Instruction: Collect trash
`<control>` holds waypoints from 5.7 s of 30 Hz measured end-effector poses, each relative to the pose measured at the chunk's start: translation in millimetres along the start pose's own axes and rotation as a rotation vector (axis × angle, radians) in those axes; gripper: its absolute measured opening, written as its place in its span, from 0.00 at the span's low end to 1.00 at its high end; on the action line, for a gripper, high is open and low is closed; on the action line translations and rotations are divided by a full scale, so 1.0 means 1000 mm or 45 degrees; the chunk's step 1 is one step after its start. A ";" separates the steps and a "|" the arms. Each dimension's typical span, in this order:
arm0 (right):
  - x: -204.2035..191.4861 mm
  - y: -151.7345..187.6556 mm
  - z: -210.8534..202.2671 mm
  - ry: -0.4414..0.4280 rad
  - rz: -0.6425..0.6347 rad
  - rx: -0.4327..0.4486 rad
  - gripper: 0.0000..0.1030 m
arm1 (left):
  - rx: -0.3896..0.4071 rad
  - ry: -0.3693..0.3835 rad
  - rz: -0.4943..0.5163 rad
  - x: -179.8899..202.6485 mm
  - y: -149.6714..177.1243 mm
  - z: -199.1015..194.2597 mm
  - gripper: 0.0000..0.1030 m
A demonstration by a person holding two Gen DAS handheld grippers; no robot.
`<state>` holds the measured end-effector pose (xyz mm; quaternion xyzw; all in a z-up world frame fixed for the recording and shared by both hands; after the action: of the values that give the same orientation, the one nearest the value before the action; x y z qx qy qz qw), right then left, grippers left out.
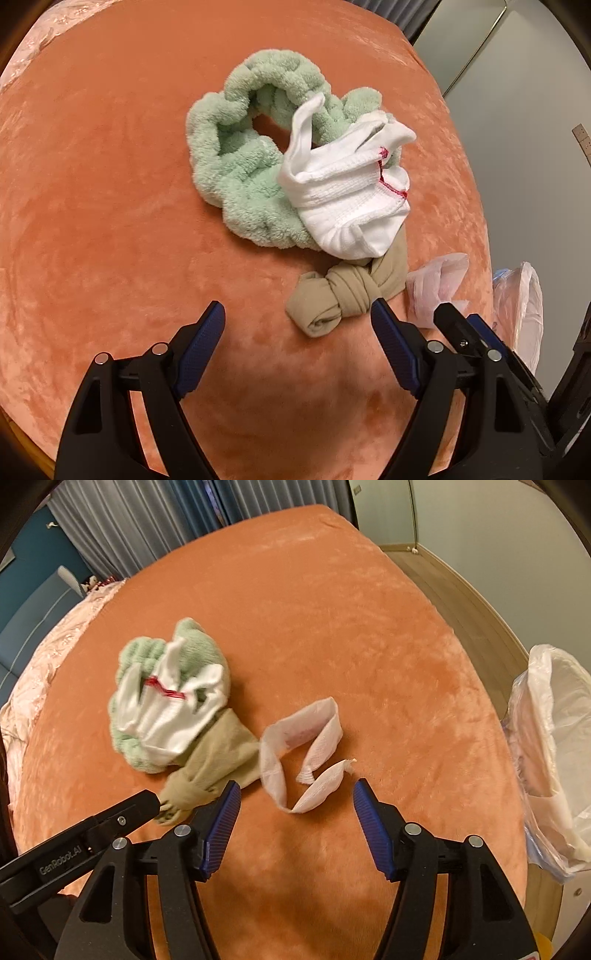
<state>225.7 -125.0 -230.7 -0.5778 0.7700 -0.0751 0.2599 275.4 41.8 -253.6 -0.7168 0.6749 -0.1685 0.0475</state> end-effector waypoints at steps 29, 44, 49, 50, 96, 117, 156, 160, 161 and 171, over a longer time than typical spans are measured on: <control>0.027 0.013 -0.024 -0.106 0.140 0.018 0.10 | -0.037 0.087 0.163 0.070 0.021 0.002 0.36; 0.030 -0.003 -0.131 -0.145 0.104 0.255 0.10 | 0.222 0.104 0.243 0.118 0.024 -0.110 0.36; 0.034 -0.008 -0.170 -0.149 0.087 0.343 0.10 | 0.298 0.132 0.279 0.138 0.029 -0.142 0.36; 0.036 -0.009 -0.177 -0.149 0.083 0.359 0.10 | 0.316 0.139 0.290 0.143 0.031 -0.150 0.36; 0.198 -0.013 -0.290 0.014 0.286 0.598 0.10 | 0.401 0.325 0.624 0.350 0.086 -0.194 0.37; 0.240 -0.024 -0.274 0.036 0.367 0.584 0.10 | 0.375 0.315 0.597 0.377 0.073 -0.171 0.53; 0.163 -0.031 -0.251 0.048 0.203 0.513 0.30 | 0.362 0.239 0.399 0.277 0.038 -0.164 0.53; 0.142 -0.034 -0.248 0.044 0.161 0.499 0.32 | 0.366 0.231 0.359 0.257 0.032 -0.166 0.53; 0.138 -0.034 -0.247 0.043 0.153 0.498 0.34 | 0.368 0.228 0.347 0.251 0.030 -0.167 0.53; 0.087 -0.035 -0.231 0.017 0.056 0.457 0.36 | 0.378 0.190 0.234 0.193 0.013 -0.170 0.53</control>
<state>125.7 -259.7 -46.5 -0.5046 0.7584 -0.2093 0.3554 216.9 -122.2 -63.7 -0.6229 0.7068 -0.3138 0.1180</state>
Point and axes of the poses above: each gripper's, at about its wrist camera, not at the fingertips, and z roughly the way its jaws point, x to its right, y to its underside, the point moved 10 cm from there along z, roughly the way its jaws point, and after that the axes turned 7 degrees about -y, right-handed, at the moved point
